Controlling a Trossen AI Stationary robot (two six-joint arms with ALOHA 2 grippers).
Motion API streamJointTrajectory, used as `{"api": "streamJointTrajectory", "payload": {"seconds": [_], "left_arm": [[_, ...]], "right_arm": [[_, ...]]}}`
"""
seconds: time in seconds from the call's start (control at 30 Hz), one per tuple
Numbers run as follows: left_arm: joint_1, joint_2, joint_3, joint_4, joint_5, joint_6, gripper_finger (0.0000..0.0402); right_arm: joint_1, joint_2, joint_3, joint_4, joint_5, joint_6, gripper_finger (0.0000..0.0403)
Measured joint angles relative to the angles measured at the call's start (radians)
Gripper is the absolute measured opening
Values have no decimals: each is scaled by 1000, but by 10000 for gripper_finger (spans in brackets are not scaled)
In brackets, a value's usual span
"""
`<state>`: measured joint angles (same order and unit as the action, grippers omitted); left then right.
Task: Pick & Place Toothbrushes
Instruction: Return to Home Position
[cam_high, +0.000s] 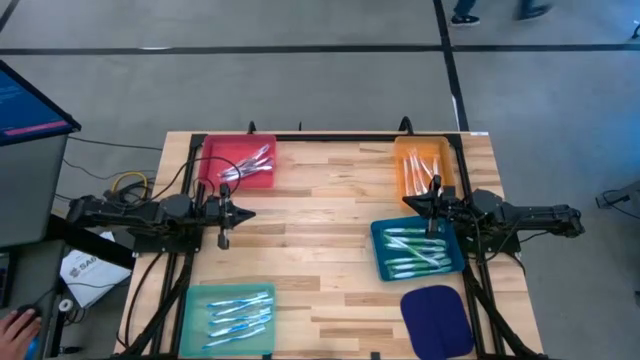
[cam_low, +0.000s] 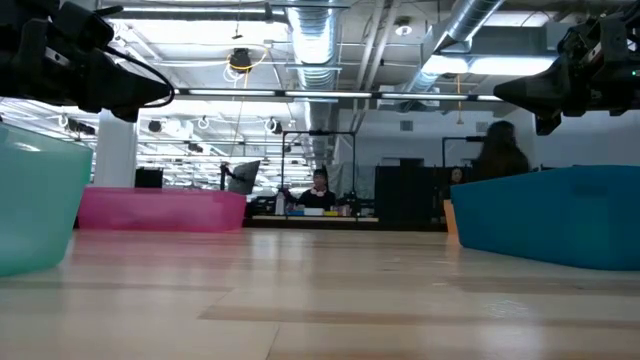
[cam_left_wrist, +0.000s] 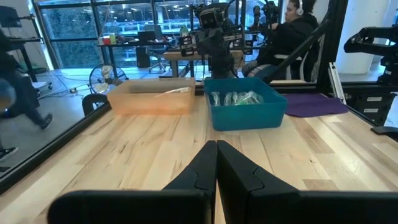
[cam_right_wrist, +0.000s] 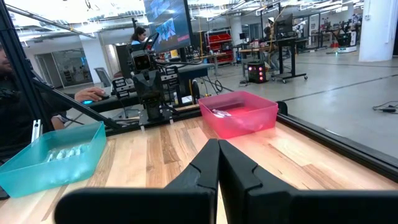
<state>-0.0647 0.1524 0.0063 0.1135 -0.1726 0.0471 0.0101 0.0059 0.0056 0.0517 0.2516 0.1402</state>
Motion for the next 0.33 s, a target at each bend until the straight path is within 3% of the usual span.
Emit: {"api": "streamJointTrajectory", "payload": {"seconds": [0.33], "left_arm": [[0,0,0,0,4,0,3]], "right_arm": [[0,0,0,0,0,0,0]]}}
